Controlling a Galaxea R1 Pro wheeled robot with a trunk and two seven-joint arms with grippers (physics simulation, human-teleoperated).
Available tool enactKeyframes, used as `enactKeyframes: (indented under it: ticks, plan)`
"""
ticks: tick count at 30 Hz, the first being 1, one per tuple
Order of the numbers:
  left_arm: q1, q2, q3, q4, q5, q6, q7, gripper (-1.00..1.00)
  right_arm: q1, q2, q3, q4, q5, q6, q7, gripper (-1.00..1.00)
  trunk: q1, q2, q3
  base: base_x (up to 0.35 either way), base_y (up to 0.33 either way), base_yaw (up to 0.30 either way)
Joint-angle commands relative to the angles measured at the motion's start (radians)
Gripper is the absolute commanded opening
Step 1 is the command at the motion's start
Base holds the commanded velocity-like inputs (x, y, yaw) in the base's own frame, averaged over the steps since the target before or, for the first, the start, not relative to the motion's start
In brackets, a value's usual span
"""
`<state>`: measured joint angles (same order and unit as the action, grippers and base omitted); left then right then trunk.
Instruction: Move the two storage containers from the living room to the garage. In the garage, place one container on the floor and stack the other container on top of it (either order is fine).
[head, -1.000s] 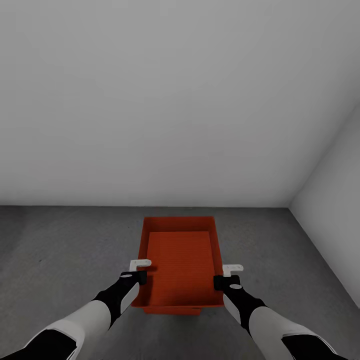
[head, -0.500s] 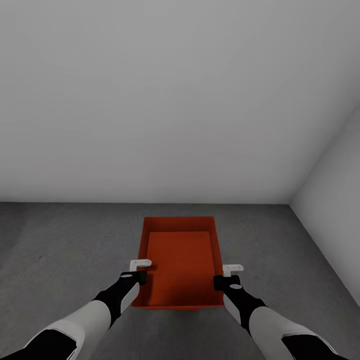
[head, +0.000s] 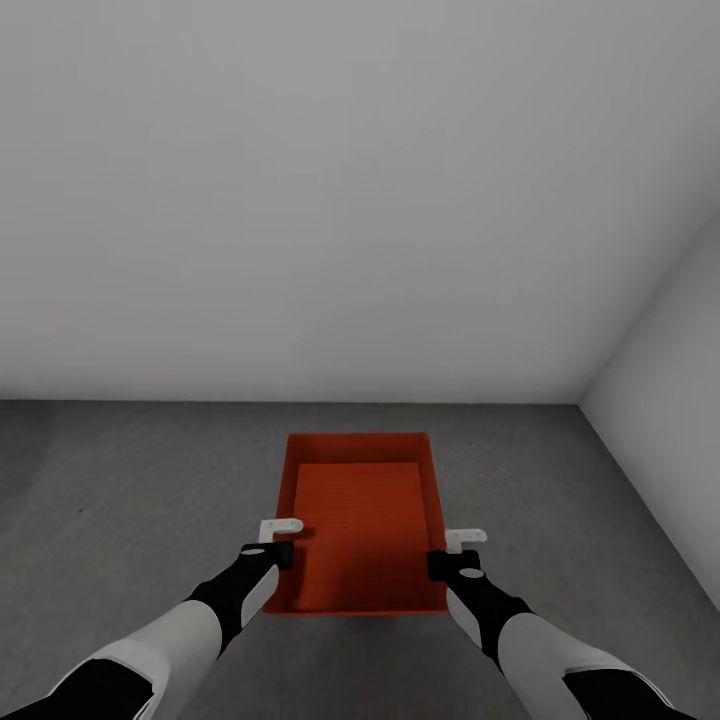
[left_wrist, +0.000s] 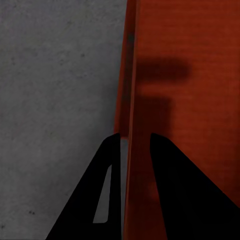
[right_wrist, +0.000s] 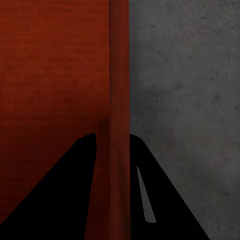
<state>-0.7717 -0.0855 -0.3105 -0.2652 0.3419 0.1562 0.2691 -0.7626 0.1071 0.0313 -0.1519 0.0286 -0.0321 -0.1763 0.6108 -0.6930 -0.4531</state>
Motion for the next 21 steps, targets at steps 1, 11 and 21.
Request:
enactKeyframes:
  ticks: [1,11,21]
  plan:
    - [-0.001,0.056,0.057,-0.005,-0.023,-0.017,0.018,-1.0,0.0,0.0,0.006,0.003,-0.01,-0.002,0.005,-1.0,0.0,-0.001,-0.001,0.0,0.0,0.0]
    - [-0.001,0.056,0.057,-0.005,-0.023,-0.017,0.018,-1.0,0.0,0.0,0.006,0.003,-0.01,-0.001,0.006,-1.0,0.0,-0.001,-0.001,0.0,0.0,0.0]
    - [-0.001,0.055,0.057,-0.006,-0.023,-0.017,0.018,-1.0,0.0,0.0,0.006,0.003,-0.01,0.0,0.004,-1.0,0.0,-0.001,-0.001,0.0,0.0,0.0]
